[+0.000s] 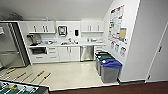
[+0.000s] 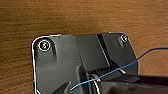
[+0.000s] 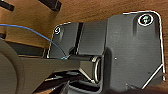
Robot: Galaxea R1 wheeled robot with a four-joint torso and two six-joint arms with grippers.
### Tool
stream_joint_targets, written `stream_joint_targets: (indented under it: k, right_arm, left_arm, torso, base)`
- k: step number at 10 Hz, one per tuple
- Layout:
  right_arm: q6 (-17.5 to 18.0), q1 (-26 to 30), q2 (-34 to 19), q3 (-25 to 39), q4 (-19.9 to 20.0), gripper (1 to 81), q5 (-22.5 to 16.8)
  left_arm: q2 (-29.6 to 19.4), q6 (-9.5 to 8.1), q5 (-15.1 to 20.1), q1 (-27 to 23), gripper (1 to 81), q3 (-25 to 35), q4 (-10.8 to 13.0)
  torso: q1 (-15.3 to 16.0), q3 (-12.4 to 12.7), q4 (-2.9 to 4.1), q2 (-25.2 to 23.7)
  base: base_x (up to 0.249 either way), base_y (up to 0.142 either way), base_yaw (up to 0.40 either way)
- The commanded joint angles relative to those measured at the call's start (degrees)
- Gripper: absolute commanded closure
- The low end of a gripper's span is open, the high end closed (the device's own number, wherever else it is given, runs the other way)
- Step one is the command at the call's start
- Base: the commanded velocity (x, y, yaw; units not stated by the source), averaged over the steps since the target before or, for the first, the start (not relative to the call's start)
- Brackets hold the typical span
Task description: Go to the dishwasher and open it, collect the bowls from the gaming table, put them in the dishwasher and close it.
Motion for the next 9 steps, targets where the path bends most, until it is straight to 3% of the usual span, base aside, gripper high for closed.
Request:
stream_joint_targets:
  k: [1, 9]
  right_arm:
    - [-0.34, 2.88, -1.0, 0.89, -0.92, 1.0, -2.5]
    - [-0.34, 3.06, -1.18, 1.06, -1.01, 1.0, -2.5]
  left_arm:
    - [-1.0, 0.35, 2.58, -2.92, 1.0, 0.72, 0.68]
    - [-1.0, 0.35, 2.58, -2.75, 1.0, 0.72, 0.68]
  torso:
    - [0.0, 0.0, 0.0, 0.0]
    - [0.0, 0.0, 0.0, 0.0]
  base:
    - [0.123, 0.0, 0.0]
    - [0.124, 0.0, 0.0]
